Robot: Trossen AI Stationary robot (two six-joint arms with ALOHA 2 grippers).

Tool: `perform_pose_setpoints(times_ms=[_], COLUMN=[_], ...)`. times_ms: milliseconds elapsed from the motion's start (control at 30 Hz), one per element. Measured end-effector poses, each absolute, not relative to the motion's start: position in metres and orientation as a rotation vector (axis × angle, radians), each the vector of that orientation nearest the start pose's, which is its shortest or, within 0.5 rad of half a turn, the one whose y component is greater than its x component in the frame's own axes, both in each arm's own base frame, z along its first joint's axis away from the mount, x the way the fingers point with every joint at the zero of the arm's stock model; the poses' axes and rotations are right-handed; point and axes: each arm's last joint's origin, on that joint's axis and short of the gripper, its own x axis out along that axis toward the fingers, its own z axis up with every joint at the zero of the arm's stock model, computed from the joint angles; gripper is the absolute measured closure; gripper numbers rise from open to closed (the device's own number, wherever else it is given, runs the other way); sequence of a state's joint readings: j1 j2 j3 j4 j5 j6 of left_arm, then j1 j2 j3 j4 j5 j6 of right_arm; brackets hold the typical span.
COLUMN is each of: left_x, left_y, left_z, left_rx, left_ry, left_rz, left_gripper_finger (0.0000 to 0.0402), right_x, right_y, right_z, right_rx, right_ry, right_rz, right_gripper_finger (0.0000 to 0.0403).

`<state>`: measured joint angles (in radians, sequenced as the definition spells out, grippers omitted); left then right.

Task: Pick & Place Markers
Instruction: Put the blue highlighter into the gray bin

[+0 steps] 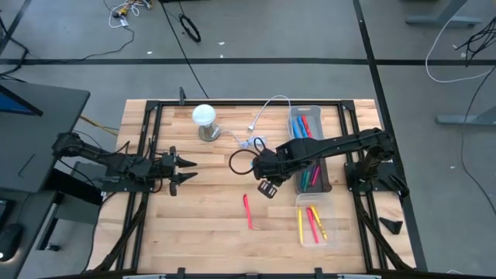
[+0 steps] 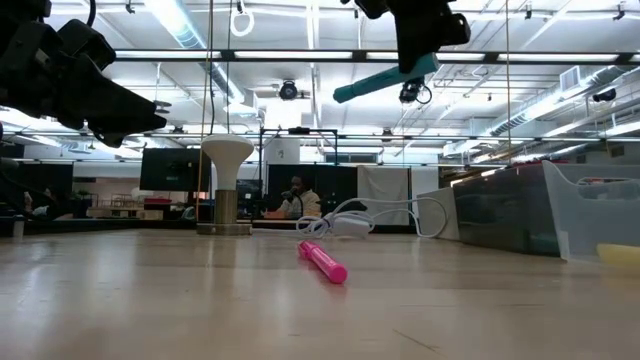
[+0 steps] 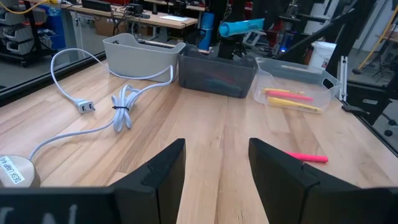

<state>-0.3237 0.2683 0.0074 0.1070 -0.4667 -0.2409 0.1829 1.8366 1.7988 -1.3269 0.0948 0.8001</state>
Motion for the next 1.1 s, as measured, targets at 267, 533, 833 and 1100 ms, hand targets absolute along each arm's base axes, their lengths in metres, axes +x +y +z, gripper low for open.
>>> perform_pose_setpoints(times_ms=[267,533,833,1100], left_x=[0.109,0.109,0.109,0.109], left_y=[-0.023,-0.023,-0.023,-0.023], left_z=[0.154,0.154,0.154,0.154], left_rx=[-0.181,-0.181,-0.181,-0.181], left_ry=[0.124,0.124,0.125,0.125], left_rz=[0.159,0.159,0.159,0.159], left_gripper_finger=[0.0218,0.0218,0.0218,0.0218], right_x=[0.349,0.325,0.276,0.249], right_y=[0.032,-0.016,-0.065,-0.101], right_z=[0.315,0.310,0.291,0.279], right_rx=[0.550,0.636,0.690,0.731], right_ry=[1.303,1.302,1.275,1.277], right_rz=[-0.571,-0.700,-0.904,-0.988], right_gripper_finger=[0.0352,0.0352,0.0353,0.0352])
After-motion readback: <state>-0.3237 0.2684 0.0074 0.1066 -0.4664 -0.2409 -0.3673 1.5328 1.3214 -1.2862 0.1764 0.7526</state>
